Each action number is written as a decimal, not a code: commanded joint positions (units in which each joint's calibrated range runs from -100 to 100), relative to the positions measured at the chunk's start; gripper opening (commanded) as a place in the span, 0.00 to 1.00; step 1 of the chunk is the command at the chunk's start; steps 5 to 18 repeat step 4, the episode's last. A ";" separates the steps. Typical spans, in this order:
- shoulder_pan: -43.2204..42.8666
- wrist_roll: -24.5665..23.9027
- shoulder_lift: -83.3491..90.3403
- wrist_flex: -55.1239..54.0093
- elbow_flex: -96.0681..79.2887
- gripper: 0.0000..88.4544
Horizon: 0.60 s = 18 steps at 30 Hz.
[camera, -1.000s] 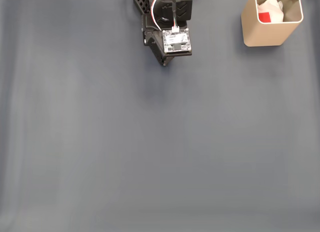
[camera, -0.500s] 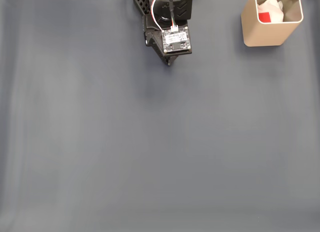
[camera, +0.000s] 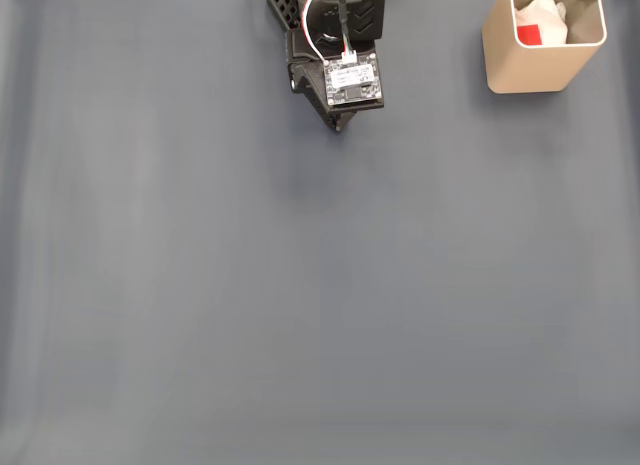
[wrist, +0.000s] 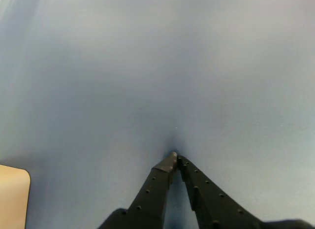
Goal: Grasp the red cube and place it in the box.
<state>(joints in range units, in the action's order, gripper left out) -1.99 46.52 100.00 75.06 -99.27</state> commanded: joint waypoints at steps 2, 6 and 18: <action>-0.10 0.20 -0.09 0.89 -0.55 0.01; -0.10 0.20 -0.09 0.89 -0.55 0.01; -0.10 0.20 -0.09 0.89 -0.55 0.01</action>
